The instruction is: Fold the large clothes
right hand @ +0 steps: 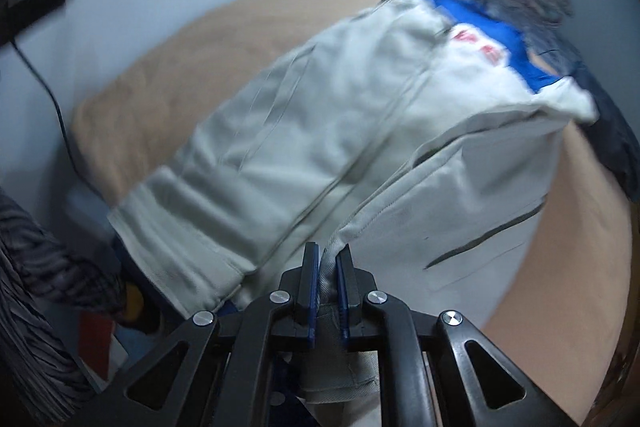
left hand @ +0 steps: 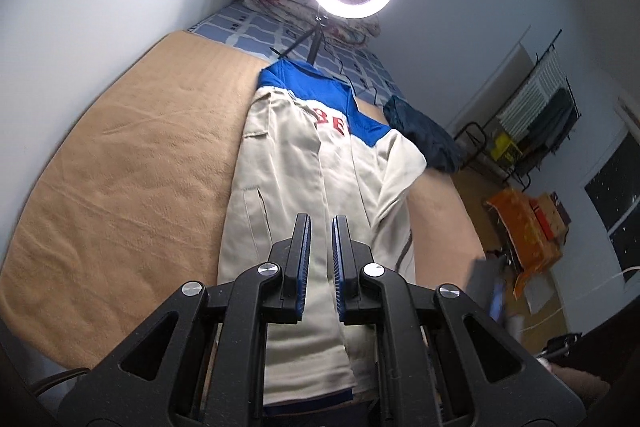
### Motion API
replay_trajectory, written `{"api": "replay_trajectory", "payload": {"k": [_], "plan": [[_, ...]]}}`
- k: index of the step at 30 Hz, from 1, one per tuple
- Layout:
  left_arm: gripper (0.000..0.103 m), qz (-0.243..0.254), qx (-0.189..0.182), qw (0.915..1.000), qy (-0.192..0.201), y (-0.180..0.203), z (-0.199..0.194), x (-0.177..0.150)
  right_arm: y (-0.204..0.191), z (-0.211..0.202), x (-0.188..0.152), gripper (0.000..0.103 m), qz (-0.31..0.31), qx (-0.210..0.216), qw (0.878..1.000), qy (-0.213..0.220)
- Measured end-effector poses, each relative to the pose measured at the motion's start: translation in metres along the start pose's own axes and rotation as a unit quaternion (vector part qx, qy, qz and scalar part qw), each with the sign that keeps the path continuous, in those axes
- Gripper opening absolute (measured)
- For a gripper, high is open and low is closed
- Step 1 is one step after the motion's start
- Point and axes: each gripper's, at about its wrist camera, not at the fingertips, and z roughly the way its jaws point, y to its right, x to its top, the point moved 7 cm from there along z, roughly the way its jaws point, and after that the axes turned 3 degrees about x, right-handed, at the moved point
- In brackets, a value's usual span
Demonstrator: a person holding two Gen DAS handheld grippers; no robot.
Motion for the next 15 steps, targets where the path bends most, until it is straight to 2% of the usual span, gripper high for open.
{"api": "replay_trajectory", "payload": {"k": [5, 8, 11, 13, 14, 15], "plan": [[0.008, -0.011, 0.014, 0.9998, -0.001, -0.009, 0.006, 0.006, -0.015, 0.036, -0.013, 0.006, -0.033, -0.001, 0.999, -0.043], [0.008, -0.018, 0.020, 0.9996, -0.010, -0.014, 0.011, 0.003, -0.012, 0.034, -0.013, 0.011, -0.019, 0.020, 0.999, -0.042], [0.008, -0.023, 0.021, 0.9993, -0.019, -0.017, 0.016, 0.000, -0.008, 0.019, -0.013, 0.024, -0.007, 0.061, 0.997, -0.036], [0.008, -0.024, 0.023, 0.9992, -0.024, -0.016, 0.020, -0.002, -0.007, 0.001, -0.013, 0.039, -0.009, 0.079, 0.997, -0.024], [0.008, -0.025, 0.023, 0.9991, -0.027, -0.016, 0.022, -0.003, -0.006, -0.007, -0.013, 0.043, -0.009, 0.091, 0.996, -0.017], [0.008, -0.026, 0.021, 0.9990, -0.031, -0.015, 0.024, -0.004, -0.003, -0.022, -0.010, 0.050, -0.005, 0.110, 0.994, 0.002]]}}
